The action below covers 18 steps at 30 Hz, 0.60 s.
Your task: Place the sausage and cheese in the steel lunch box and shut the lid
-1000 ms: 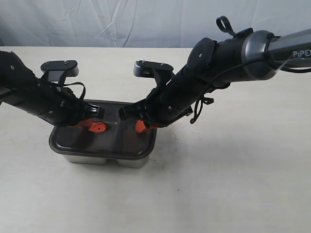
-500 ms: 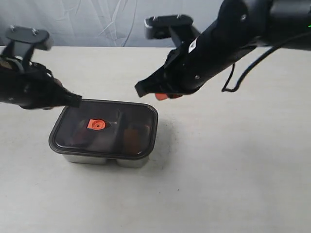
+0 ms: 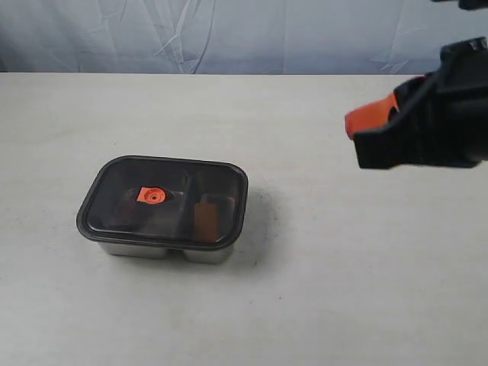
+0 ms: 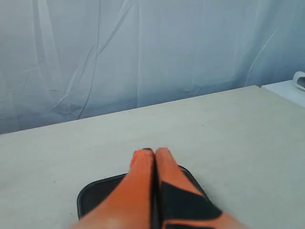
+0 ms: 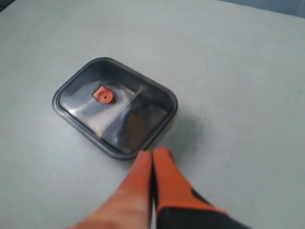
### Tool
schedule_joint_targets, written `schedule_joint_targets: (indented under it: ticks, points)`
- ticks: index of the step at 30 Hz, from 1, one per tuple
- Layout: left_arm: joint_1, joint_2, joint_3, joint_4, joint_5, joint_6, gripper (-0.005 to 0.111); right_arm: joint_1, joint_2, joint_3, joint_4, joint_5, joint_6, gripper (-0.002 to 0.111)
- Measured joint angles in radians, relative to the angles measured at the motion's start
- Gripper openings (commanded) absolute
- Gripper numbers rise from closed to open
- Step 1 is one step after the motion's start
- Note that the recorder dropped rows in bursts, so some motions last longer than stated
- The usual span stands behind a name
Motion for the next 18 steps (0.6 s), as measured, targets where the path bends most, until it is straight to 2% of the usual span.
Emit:
schedule_joint_targets:
  ticks: [4, 7, 12, 15, 18]
  points:
    - [0.0, -0.095, 0.056, 0.047, 0.069, -0.085, 0.0, 0.0, -0.07, 0.005, 0.049, 0.192, 0.0, 0.0]
    - [0.0, -0.097, 0.058, 0.109, 0.073, -0.089, 0.0, 0.0, -0.073, 0.005, 0.061, 0.21, 0.002, 0.0]
    - [0.0, -0.097, 0.058, 0.131, 0.073, -0.091, 0.0, -0.026, -0.102, 0.01, 0.095, 0.21, 0.002, 0.0]
    - [0.0, -0.097, 0.058, 0.141, 0.074, -0.091, 0.0, -0.138, -0.175, 0.032, 0.178, 0.205, -0.005, 0.0]
    - [0.0, -0.097, 0.058, 0.144, 0.074, -0.091, 0.0, -0.34, -0.273, 0.079, 0.2, 0.155, -0.028, 0.0]
